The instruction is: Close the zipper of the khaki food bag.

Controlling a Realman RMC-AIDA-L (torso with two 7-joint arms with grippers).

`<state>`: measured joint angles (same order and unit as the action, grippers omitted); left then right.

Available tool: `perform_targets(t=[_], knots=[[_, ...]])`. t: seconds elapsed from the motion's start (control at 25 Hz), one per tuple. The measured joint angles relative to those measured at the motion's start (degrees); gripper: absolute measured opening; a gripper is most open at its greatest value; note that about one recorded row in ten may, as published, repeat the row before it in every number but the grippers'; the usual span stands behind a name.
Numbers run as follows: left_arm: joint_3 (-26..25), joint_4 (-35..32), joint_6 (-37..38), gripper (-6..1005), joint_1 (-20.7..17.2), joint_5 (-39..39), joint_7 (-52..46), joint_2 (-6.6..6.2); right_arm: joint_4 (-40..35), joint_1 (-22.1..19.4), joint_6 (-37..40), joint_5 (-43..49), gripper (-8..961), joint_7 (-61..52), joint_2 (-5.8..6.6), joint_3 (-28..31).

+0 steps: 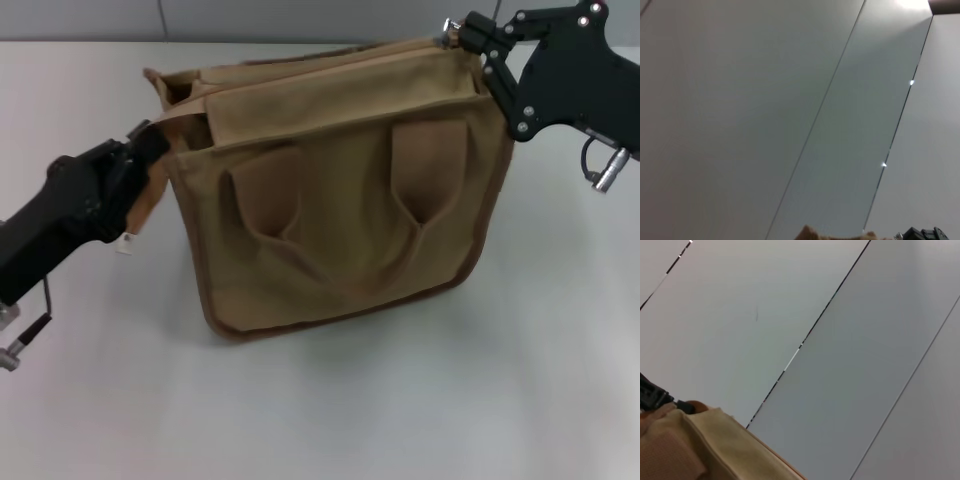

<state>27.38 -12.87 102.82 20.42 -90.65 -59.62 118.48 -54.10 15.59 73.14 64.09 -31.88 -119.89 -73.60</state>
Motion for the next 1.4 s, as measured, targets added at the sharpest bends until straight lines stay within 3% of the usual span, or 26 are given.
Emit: perform_targets(t=[0.8,0.96,1.08,1.28,1.4], knots=[[1.42,-0.4,2.05,70,-0.25,-0.06,-0.57,-0.35,6.0,-1.09,5.93,-6.74,112,-1.18,0.42,3.03],[1.16,-0.52,2.27,316,-0.56,0.15,-0.58,-0.51,9.63,-1.2,8.82,-11.73,334,-2.09,0.6,3.89],[1.14,-0.78,2.44,445,-0.59,0.03,-0.59,-0.63,12.52,-0.55,11.41,-12.07,562,-9.67,0.65,7.04],[1.14,-1.77,2.74,627,-0.98,0.15,-0.6,-1.03,13.54,-0.08,12.67,-11.47,614,-19.73,1.01,8.83],[1.23,-2.31,4.91,707,-1.16,0.34,-2.65,-2.29,14.3,0.04,15.26,-9.88,624,-28.13,2.18,9.07]])
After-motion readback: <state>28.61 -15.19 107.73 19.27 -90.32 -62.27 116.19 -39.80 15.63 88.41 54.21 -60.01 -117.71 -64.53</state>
